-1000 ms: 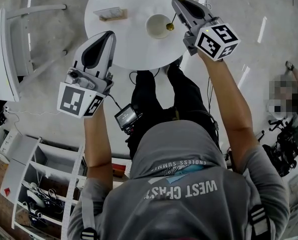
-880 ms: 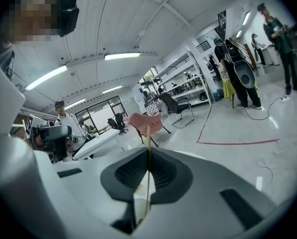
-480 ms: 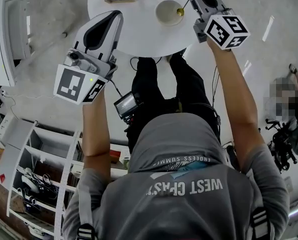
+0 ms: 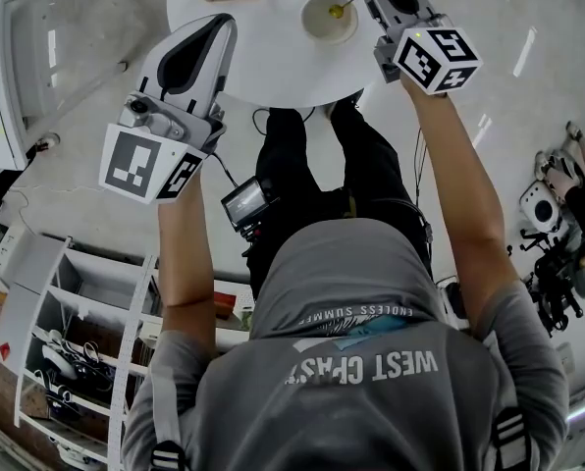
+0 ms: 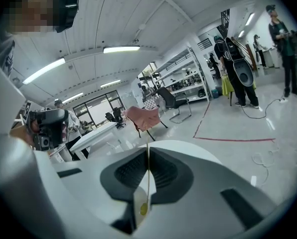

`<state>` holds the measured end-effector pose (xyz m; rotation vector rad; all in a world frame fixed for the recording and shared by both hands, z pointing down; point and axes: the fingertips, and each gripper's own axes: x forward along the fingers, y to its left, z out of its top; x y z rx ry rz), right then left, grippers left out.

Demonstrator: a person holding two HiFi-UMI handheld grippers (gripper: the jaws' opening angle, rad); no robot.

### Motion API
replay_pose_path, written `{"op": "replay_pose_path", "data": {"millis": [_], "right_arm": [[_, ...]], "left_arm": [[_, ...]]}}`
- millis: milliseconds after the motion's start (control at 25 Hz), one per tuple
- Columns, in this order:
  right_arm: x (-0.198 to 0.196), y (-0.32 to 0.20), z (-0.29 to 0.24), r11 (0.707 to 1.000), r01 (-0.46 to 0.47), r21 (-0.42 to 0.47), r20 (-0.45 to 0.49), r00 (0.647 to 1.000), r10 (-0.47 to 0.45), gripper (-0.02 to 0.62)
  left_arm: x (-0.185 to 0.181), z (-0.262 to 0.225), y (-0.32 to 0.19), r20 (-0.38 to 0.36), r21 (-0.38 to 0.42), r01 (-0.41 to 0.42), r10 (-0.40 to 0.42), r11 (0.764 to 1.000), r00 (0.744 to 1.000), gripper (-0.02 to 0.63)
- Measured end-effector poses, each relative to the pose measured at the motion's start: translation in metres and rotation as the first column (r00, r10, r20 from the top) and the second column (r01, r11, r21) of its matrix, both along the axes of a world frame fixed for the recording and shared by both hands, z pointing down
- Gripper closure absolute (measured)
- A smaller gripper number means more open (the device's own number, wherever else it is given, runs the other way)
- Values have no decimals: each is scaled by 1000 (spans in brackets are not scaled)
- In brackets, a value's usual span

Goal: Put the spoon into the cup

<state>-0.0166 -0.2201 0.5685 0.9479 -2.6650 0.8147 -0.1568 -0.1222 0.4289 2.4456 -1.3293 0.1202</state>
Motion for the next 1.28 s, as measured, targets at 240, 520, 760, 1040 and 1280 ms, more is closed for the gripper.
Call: {"op": "replay_pose_path", "data": {"millis": [240, 520, 760, 1040, 1280], "right_arm": [[2, 10, 10, 999, 13, -38, -13, 1000, -14, 591], [6, 21, 2, 999, 10, -45, -22, 1000, -11, 589], [10, 28, -11, 999, 1, -37, -26, 1000, -2, 588], [21, 31, -34, 1000, -24, -7, -38, 999, 23, 588], [36, 31, -68, 998, -55, 35, -41, 998, 56, 589]], "left_arm": [[-2, -4, 4, 8, 9, 0, 0, 1000, 1000, 604], [-4, -16, 12, 15, 28, 5, -6, 1000, 1000, 604], [-3, -29, 20, 25, 51, 8, -10, 999, 1000, 603], [-8, -45, 31, 36, 79, 22, -25, 997, 999, 604], [-12, -67, 41, 38, 116, 35, -39, 993, 999, 604]]}}
